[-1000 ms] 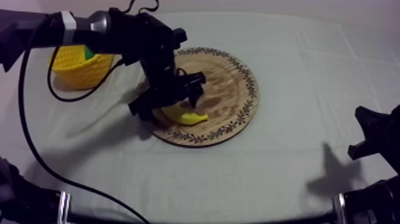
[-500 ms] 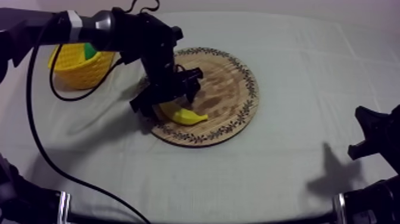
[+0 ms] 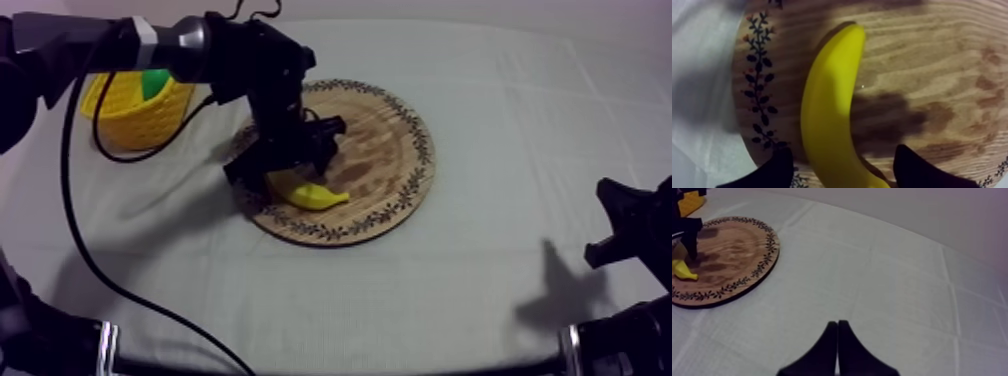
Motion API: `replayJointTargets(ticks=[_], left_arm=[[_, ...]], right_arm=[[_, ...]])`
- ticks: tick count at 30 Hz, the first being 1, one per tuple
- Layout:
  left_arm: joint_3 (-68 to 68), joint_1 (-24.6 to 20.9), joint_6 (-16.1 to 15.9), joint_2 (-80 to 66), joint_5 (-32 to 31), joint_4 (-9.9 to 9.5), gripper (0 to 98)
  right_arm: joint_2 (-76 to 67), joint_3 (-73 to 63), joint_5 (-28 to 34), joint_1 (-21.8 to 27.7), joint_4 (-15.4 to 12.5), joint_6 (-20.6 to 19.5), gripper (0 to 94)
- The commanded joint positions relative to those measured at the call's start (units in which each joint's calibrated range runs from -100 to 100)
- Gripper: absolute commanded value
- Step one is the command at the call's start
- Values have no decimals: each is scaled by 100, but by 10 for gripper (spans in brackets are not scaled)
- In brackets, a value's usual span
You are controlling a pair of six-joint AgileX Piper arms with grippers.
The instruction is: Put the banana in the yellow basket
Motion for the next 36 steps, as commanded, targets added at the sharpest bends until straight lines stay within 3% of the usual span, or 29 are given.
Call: replayJointTargets(ticks=[1,11,26,36], left_arm=[[-41,1,-19,36,52,-2,708],[-331,1,-188,281,365,3,652],[-421,-11,-268,329,418,-5,337],[-214,-21,-295,165,209,-67,248]], right_arm=[[0,-5,0,0,-1,1,3],[0,-5,0,0,-1,1,3],[0,-5,0,0,-1,1,3],[0,-5,0,0,-1,1,3]])
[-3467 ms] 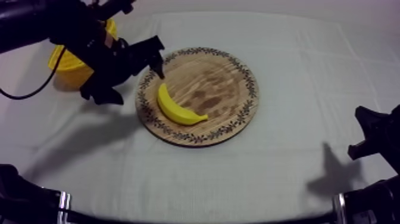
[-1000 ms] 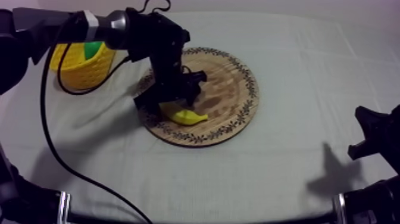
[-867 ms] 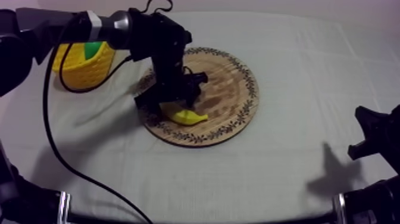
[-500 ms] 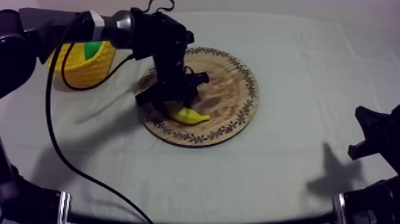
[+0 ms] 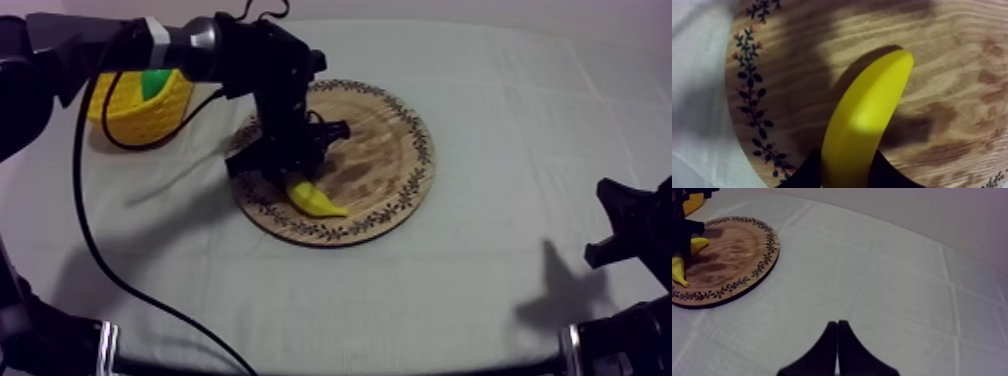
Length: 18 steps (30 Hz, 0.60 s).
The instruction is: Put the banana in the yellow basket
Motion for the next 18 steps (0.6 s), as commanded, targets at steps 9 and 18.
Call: replayJointTargets(ticks=[9,18], left_arm=[[317,-23,6,-324,-364,-132,224],[582,-109,-36,-889,-501,-169,177]], right_arm=[[0,-5,0,0,-1,1,3],[0,-5,0,0,-1,1,3]])
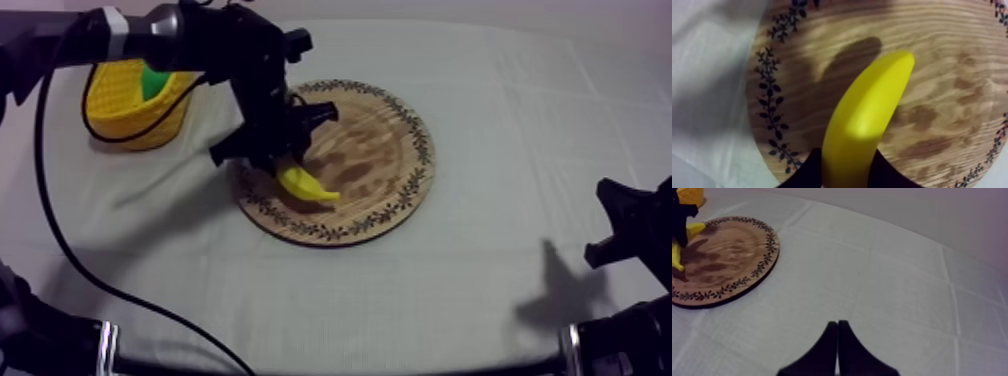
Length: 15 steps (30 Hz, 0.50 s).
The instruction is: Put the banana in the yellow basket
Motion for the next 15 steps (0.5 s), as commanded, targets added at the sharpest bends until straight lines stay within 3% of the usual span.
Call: replayJointTargets(ticks=[1,15], left_arm=[[62,-26,-17,-167,-8,4,176],[944,-430,-79,-1604,-95,-136,167]], right_arm=[[0,-5,0,0,-1,1,3],[0,-5,0,0,-1,1,3]])
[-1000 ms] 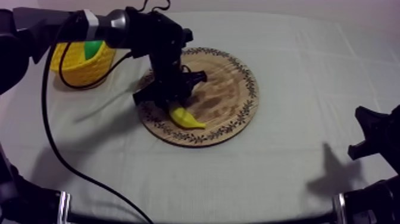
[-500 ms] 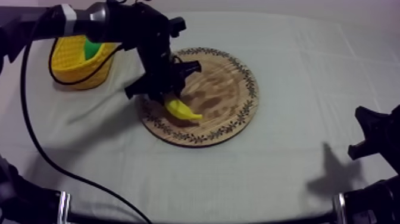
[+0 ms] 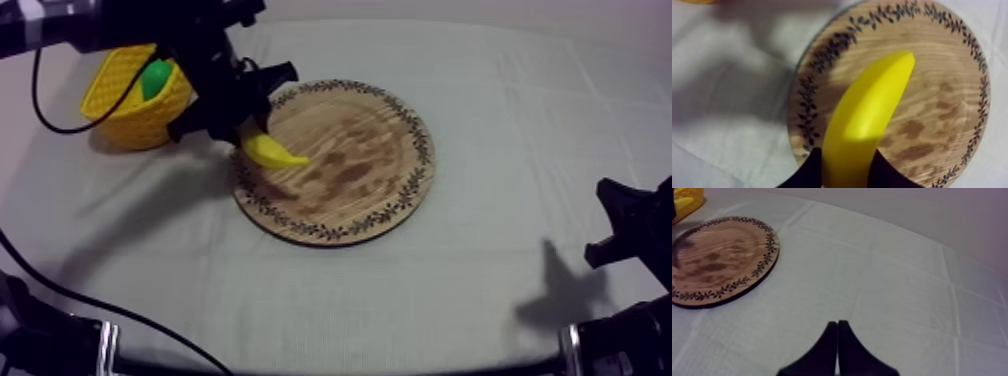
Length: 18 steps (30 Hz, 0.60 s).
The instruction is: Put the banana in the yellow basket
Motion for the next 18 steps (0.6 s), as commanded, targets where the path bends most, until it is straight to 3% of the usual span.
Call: replayJointTargets(ticks=[1,18], left_arm=[[217,-65,-6,-313,-29,-43,164],[1738,-1005,-205,-2163,-82,-391,160]], right_arm=[[0,-5,0,0,-1,1,3],[0,-5,0,0,-1,1,3]])
